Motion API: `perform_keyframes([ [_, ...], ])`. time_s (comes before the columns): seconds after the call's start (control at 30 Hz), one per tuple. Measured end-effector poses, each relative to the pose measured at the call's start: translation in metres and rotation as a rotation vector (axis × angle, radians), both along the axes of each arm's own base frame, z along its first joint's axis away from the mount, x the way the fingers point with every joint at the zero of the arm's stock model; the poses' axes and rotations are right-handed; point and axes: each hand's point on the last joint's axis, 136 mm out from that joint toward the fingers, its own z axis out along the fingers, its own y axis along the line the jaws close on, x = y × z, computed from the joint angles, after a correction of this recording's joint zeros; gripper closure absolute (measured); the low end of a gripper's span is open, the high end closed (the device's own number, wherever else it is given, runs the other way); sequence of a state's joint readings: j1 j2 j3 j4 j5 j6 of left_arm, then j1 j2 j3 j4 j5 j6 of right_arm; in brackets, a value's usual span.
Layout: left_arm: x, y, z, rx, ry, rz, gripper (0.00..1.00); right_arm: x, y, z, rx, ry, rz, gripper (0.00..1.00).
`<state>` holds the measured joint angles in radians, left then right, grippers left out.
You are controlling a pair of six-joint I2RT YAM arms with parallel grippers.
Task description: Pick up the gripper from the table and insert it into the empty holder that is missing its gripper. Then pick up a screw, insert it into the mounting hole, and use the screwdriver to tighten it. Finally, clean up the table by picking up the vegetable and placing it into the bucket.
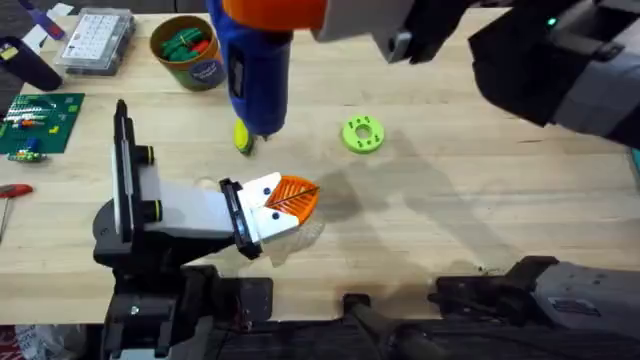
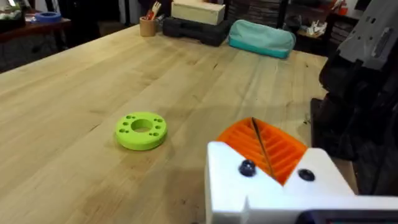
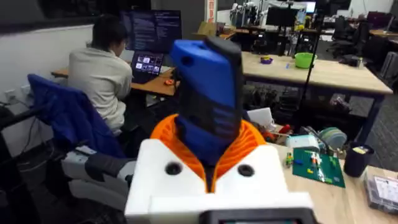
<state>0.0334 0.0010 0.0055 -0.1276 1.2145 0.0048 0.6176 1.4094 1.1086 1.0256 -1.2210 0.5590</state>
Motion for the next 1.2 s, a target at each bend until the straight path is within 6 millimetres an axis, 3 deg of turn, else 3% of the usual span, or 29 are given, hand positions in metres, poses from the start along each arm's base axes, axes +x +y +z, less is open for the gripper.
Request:
perform_keyframes([
  [0.53, 0.000, 0.000, 0.000, 0.000, 0.000, 0.000, 0.997, -0.024, 0.009, -0.029, 0.007, -0.024, 0.060, 0.991],
  [1.2, 0.000, 0.000, 0.000, 0.000, 0.000, 0.000, 0.997, -0.024, 0.010, -0.033, 0.009, -0.037, 0.058, 0.991],
])
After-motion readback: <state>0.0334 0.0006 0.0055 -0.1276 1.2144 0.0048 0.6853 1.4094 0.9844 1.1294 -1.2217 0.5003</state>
